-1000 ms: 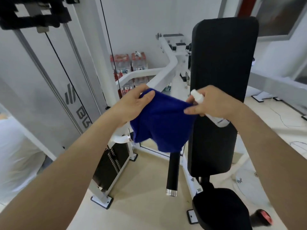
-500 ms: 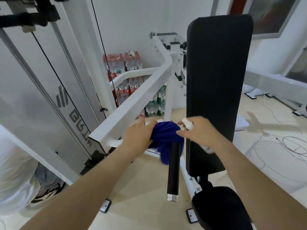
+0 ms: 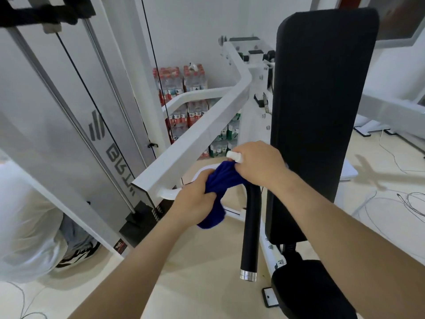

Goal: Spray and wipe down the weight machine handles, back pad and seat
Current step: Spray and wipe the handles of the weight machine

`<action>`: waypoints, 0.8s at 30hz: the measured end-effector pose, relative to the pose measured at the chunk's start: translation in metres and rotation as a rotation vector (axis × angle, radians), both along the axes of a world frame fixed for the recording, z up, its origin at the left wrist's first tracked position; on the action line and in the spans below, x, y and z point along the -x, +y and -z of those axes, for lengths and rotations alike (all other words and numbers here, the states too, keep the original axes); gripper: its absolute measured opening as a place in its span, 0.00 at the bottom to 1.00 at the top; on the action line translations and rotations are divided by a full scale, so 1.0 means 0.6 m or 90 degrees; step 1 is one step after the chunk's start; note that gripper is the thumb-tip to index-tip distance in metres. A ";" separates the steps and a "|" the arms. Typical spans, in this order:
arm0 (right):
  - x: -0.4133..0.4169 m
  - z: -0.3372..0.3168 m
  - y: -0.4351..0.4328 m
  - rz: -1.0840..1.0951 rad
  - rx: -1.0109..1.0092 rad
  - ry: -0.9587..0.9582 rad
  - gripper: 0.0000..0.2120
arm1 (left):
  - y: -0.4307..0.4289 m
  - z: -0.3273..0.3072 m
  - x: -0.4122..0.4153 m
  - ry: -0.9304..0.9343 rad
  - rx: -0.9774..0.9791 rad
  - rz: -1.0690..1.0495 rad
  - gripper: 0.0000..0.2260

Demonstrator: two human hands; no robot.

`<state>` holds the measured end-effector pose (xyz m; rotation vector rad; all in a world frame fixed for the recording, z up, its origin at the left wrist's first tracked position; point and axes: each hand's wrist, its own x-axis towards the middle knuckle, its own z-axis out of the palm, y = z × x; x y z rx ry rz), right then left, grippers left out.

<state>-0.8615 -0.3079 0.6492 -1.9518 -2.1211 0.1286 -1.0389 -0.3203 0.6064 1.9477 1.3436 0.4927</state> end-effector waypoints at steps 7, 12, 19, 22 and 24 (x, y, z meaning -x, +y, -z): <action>0.036 -0.002 0.025 -0.054 0.035 0.008 0.07 | -0.021 0.018 0.034 -0.157 0.042 -0.144 0.25; 0.026 -0.026 0.015 0.082 0.208 -0.095 0.28 | -0.045 0.024 0.052 0.168 -0.019 -0.002 0.38; 0.018 -0.022 0.030 0.095 0.256 0.016 0.18 | 0.032 0.019 -0.027 0.276 -0.344 0.153 0.36; 0.023 -0.021 0.046 0.089 0.252 0.107 0.16 | 0.059 0.051 -0.044 0.267 -0.343 0.078 0.24; 0.028 -0.016 0.047 0.087 0.223 0.198 0.15 | 0.074 0.054 -0.015 0.311 -0.380 0.051 0.21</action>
